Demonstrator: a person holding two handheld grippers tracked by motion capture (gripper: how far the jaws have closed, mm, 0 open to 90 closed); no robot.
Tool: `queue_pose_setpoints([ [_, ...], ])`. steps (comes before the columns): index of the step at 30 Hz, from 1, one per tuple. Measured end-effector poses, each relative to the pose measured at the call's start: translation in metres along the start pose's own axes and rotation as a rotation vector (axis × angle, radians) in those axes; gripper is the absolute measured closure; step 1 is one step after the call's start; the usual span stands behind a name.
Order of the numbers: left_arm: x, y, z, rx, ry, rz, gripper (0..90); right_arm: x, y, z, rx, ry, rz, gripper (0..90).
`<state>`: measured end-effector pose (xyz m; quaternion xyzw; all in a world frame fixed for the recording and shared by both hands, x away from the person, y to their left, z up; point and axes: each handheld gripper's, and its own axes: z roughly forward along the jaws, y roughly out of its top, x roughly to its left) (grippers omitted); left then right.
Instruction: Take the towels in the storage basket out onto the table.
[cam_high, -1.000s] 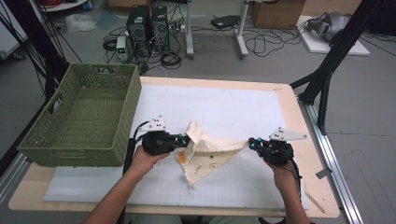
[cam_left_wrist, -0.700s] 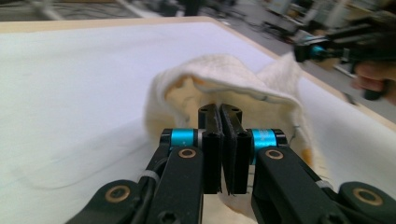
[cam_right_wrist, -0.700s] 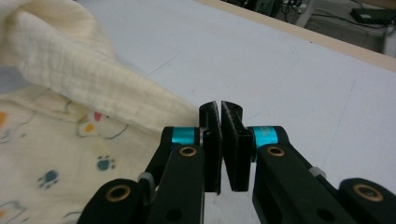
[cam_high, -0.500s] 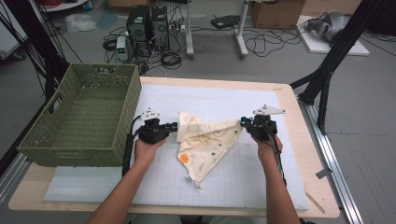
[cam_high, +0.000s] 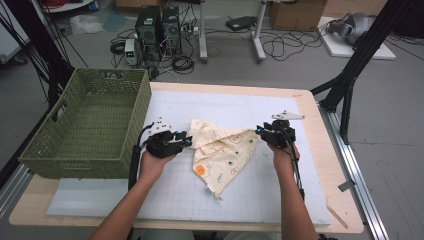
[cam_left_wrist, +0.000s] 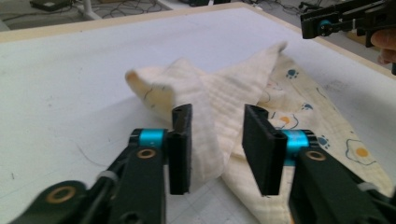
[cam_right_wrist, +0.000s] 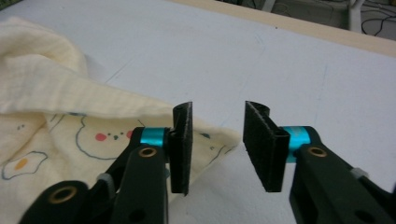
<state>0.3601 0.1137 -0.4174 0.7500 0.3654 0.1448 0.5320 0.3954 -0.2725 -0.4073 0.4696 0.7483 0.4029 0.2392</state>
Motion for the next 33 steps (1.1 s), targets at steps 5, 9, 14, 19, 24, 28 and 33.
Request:
queue_pose_setpoints([
  [5, -0.001, -0.002, -0.010, -0.057, -0.020, 0.006, 47.5, -0.001, 0.002, -0.024, -0.059, 0.015, -0.017, 53.2],
  [9, -0.001, -0.005, -0.016, -0.079, -0.035, 0.011, 45.1, -0.001, -0.005, -0.044, -0.112, 0.033, -0.026, 51.2],
  [14, -0.002, -0.008, -0.020, -0.088, -0.037, 0.011, 41.3, 0.000, -0.022, -0.059, -0.125, 0.065, -0.042, 46.8],
  [19, -0.003, -0.009, -0.026, -0.095, -0.046, 0.033, 38.6, 0.007, -0.046, -0.078, -0.129, 0.072, -0.071, 42.8],
  [24, -0.010, -0.011, -0.029, -0.115, -0.053, 0.050, 33.7, 0.008, -0.068, -0.093, -0.134, 0.065, -0.088, 35.2],
  [28, -0.012, -0.013, -0.029, -0.108, -0.042, 0.058, 29.3, 0.001, -0.077, -0.101, -0.147, 0.063, -0.050, 30.4],
  [33, -0.010, -0.013, -0.030, -0.119, -0.030, 0.047, 27.2, -0.002, -0.077, -0.105, -0.172, 0.053, -0.013, 29.0],
])
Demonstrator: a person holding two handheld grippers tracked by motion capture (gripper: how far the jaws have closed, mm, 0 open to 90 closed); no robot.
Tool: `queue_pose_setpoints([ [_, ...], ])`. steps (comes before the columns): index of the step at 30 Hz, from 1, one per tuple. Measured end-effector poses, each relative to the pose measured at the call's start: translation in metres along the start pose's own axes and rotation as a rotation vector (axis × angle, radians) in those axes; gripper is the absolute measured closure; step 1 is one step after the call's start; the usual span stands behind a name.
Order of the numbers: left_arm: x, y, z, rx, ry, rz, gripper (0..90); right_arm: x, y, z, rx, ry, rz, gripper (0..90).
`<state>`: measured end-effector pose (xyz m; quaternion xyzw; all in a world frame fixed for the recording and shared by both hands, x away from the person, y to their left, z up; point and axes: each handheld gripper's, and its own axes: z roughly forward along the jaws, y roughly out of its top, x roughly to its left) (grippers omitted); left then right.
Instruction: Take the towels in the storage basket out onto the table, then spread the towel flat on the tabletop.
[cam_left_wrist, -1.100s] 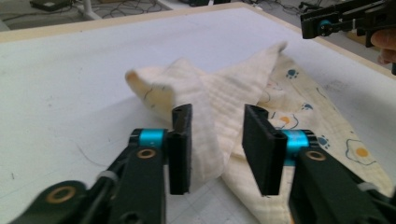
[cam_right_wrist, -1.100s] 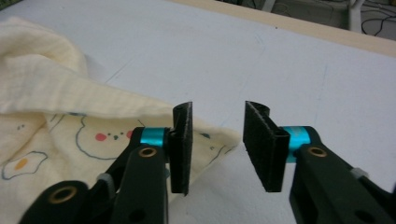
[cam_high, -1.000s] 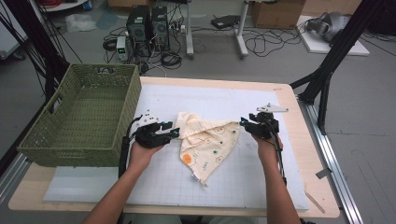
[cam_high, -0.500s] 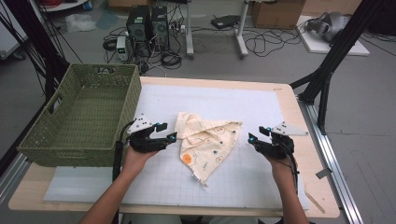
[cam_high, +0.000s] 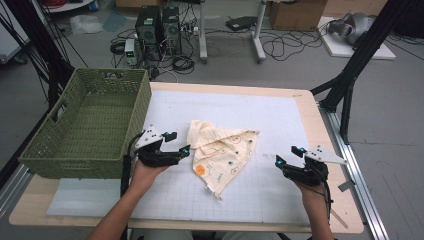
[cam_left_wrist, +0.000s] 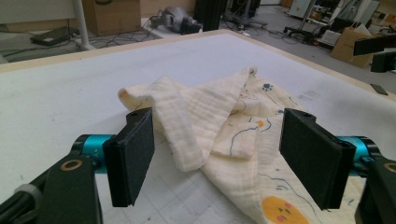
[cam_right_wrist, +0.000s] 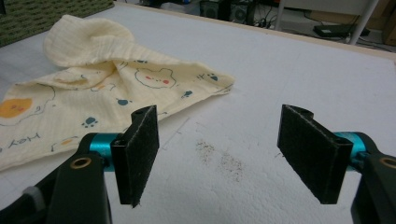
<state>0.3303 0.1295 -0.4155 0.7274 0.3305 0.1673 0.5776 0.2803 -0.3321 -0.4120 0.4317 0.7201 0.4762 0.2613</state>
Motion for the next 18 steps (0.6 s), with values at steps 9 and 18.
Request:
queue_pose_setpoints([
  [9, 0.0020, -0.0017, -0.0023, 0.008, 0.022, -0.002, 27.4, -0.0003, -0.0003, 0.0033, 0.012, -0.002, -0.014, 28.7],
  [18, -0.0024, -0.0020, 0.0015, 0.027, -0.001, 0.013, 29.5, 0.0020, -0.0007, 0.0029, 0.015, -0.002, -0.014, 28.8],
])
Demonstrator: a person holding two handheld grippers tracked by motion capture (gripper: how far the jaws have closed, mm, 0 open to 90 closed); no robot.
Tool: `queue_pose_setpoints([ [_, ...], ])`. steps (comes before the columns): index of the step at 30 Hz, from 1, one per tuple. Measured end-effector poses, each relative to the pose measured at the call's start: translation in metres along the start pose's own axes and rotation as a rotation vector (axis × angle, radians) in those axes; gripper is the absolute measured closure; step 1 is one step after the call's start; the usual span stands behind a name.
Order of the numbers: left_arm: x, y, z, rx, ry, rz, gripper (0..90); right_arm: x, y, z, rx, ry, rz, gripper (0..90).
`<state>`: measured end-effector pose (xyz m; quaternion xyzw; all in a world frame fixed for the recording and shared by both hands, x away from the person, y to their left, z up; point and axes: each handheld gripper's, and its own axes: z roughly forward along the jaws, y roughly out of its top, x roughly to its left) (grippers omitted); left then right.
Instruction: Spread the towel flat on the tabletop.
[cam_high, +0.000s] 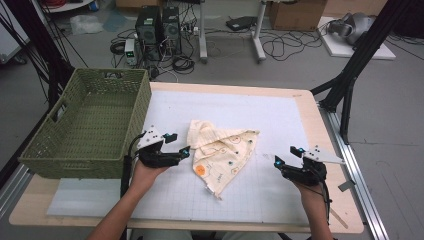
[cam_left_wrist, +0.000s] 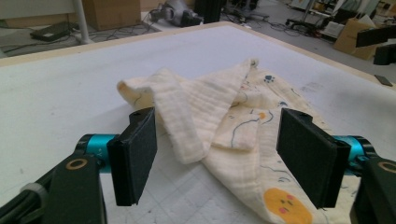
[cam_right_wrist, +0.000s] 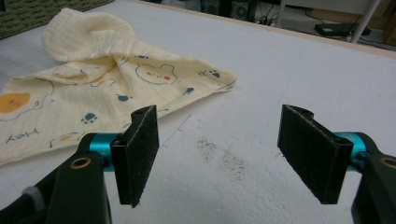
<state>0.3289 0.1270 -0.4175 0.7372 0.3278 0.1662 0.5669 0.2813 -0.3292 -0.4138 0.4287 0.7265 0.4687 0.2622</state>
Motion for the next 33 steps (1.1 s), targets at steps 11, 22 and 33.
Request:
queue_pose_setpoints([
  [11, -0.034, -0.004, 0.030, 0.140, -0.109, 0.069, 37.1, 0.003, -0.002, 0.004, 0.019, 0.006, -0.025, 28.9],
  [22, -0.056, -0.017, 0.059, 0.360, -0.074, 0.207, 43.3, 0.007, -0.002, 0.006, 0.029, 0.019, -0.022, 29.0],
  [33, -0.058, -0.019, 0.058, 0.395, -0.130, 0.220, 86.5, 0.028, 0.000, 0.028, 0.078, 0.077, -0.086, 29.4],
])
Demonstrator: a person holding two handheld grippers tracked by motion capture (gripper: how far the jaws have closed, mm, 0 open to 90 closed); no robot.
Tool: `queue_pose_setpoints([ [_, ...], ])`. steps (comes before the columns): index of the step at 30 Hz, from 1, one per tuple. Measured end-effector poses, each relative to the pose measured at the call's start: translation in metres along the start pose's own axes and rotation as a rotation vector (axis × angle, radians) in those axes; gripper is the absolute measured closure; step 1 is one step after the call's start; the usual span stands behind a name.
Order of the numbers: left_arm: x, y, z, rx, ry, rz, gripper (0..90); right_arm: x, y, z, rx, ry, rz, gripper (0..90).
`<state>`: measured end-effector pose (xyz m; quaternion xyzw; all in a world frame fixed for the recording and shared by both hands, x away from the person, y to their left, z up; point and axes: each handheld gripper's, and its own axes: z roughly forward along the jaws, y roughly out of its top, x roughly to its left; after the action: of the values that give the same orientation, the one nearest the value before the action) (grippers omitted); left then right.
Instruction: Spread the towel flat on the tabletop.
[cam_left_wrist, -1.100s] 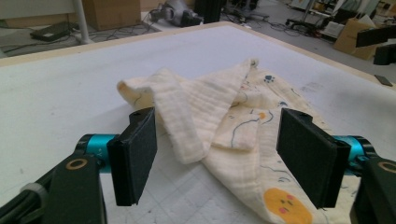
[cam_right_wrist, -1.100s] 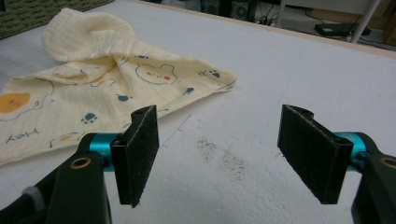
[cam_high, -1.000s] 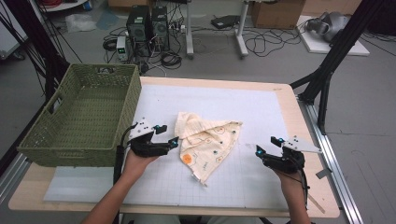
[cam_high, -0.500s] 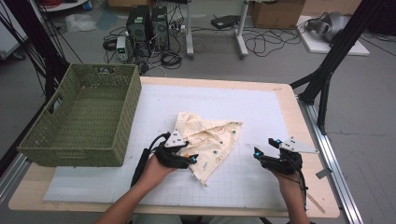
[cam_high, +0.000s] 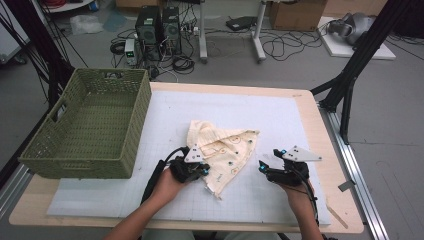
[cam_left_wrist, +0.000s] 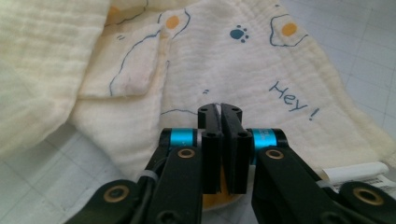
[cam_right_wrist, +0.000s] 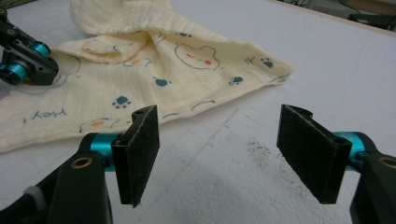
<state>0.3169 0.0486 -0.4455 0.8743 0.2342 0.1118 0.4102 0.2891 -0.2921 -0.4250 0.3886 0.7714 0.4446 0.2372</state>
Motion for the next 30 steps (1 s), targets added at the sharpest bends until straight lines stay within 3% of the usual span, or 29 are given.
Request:
queue_pose_setpoints([
  [8, 0.009, -0.016, -0.017, -0.026, -0.018, -0.077, 88.0, 0.012, 0.006, 0.016, 0.020, 0.039, 0.001, 29.4],
  [14, 0.013, -0.023, -0.031, -0.042, -0.013, -0.099, 87.7, 0.022, 0.018, 0.041, 0.066, 0.054, -0.045, 29.7],
  [18, 0.014, -0.030, -0.040, -0.047, -0.004, -0.106, 87.7, 0.027, 0.028, 0.067, 0.107, 0.093, -0.045, 36.7],
  [23, 0.016, -0.033, -0.044, -0.053, 0.002, -0.107, 87.5, 0.031, 0.022, 0.089, 0.212, 0.120, -0.044, 44.8],
  [24, 0.016, -0.033, -0.044, -0.053, 0.002, -0.107, 87.5, 0.031, 0.022, 0.088, 0.207, 0.116, -0.034, 46.8],
  [28, 0.018, -0.034, -0.045, -0.054, -0.001, -0.113, 87.5, 0.030, 0.021, 0.081, 0.223, 0.140, -0.036, 73.2],
  [30, 0.018, -0.034, -0.045, -0.057, -0.003, -0.114, 87.4, 0.030, 0.020, 0.078, 0.227, 0.150, -0.035, 77.3],
])
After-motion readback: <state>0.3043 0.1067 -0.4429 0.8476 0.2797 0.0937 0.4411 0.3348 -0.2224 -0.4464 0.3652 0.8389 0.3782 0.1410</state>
